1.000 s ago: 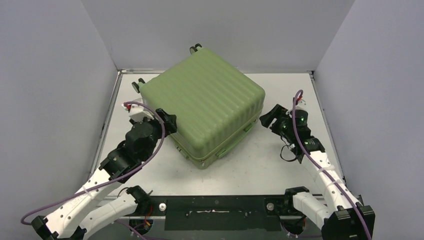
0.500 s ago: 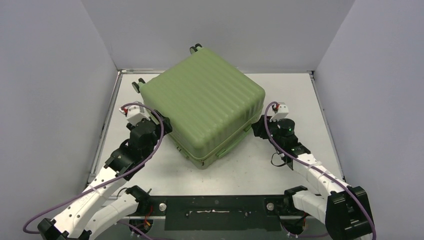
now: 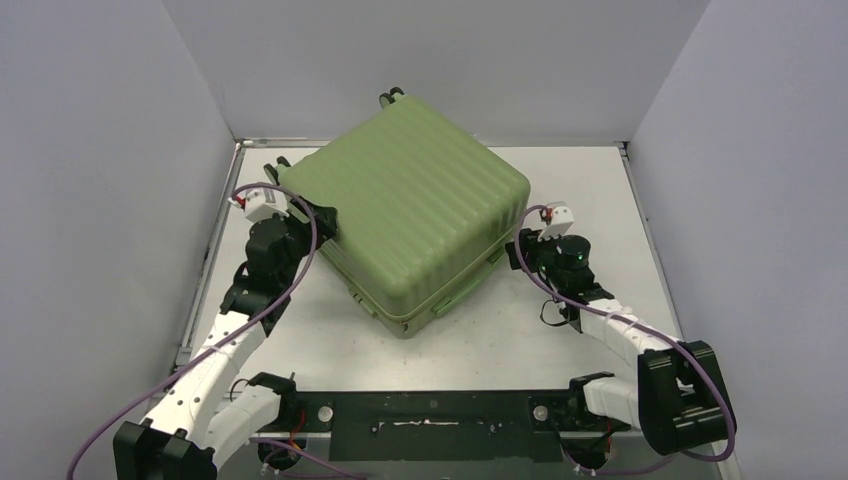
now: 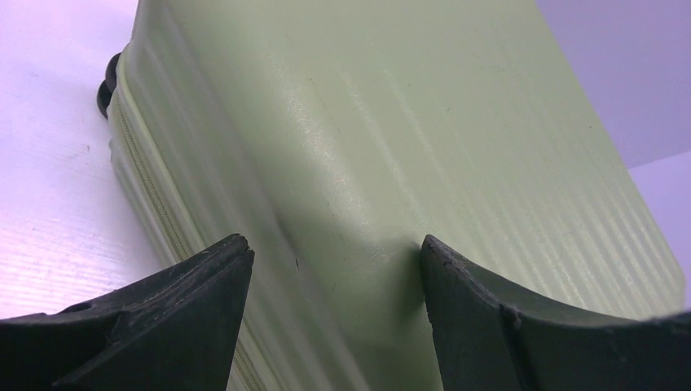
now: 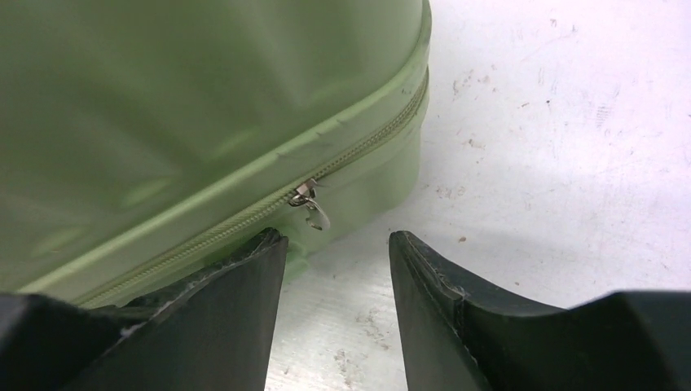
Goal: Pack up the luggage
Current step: Zip the luggage at the center of the board.
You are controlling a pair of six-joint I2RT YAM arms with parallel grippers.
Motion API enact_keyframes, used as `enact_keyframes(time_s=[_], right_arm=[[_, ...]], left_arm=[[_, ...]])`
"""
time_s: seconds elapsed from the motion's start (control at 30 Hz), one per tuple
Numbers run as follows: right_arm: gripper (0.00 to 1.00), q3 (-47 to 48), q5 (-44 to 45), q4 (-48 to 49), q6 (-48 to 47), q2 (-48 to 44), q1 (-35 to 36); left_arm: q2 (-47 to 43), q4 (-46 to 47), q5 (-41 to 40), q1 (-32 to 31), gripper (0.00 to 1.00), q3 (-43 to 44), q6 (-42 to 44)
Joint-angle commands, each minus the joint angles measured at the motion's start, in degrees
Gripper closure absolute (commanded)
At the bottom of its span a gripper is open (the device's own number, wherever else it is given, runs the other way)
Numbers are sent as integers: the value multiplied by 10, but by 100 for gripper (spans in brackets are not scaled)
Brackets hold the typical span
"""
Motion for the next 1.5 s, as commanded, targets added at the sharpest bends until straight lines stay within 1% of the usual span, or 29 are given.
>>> enact_keyframes(time_s=[0.0, 0.27, 0.4, 0.63, 0.77, 1.0, 1.13, 1.27, 1.47], right_arm=[[51, 6, -44, 70, -38, 25, -6], [59, 10, -71, 108, -73, 58, -7], [70, 11, -63, 116, -90, 65, -7], [92, 9, -40, 107, -96, 51, -6], [99, 9, -20, 85, -103, 32, 1], [100, 16, 3, 47, -104, 15, 13], [100, 32, 8, 5, -105, -1, 24], [100, 47, 18, -51, -112, -21, 51], [100, 53, 25, -97, -118, -53, 69]], left_arm=[[13, -26, 57, 26, 28, -38, 54], [18, -7, 58, 26, 29, -58, 68], [20, -3, 59, 26, 29, -59, 71], [17, -3, 64, 26, 29, -62, 73], [17, -2, 68, 26, 29, -63, 74], [17, 1, 83, 26, 29, -67, 73], [12, 4, 90, 26, 29, -71, 71], [13, 8, 100, 26, 29, -74, 68], [17, 15, 112, 26, 30, -77, 64]])
